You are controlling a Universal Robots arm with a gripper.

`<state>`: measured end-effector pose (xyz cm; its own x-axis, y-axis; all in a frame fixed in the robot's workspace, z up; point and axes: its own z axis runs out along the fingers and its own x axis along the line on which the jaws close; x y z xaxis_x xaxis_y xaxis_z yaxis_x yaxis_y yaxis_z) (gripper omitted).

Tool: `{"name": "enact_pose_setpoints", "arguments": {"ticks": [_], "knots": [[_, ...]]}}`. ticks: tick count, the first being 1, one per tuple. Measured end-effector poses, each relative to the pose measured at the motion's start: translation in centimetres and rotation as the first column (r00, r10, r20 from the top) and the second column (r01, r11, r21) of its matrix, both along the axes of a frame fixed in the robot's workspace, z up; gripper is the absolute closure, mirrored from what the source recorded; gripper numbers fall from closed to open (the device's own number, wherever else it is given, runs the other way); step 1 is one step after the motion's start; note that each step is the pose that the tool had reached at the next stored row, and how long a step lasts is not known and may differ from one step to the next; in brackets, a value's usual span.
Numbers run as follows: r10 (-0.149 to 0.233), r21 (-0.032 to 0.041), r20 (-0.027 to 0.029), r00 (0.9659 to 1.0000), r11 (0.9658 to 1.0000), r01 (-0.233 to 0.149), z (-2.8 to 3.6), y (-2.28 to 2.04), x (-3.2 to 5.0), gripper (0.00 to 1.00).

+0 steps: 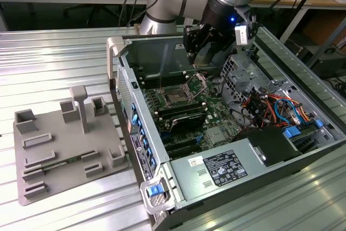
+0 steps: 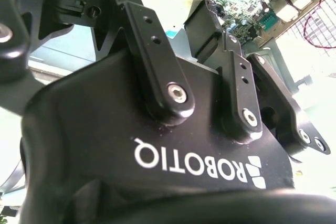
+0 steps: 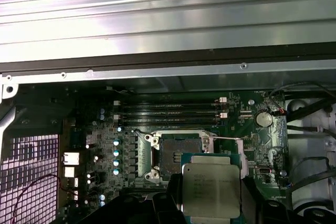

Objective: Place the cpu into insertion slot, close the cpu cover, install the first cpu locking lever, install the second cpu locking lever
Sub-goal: 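Place the cpu into insertion slot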

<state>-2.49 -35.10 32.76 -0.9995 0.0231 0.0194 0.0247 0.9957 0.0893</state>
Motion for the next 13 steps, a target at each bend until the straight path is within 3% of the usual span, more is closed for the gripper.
{"name": "enact_pose_setpoints", "arguments": {"ticks": [13], "knots": [[0.0,-0.0001,0.0,1.0,1.0,0.0,-0.36,0.0,0.0,0.45]]}}
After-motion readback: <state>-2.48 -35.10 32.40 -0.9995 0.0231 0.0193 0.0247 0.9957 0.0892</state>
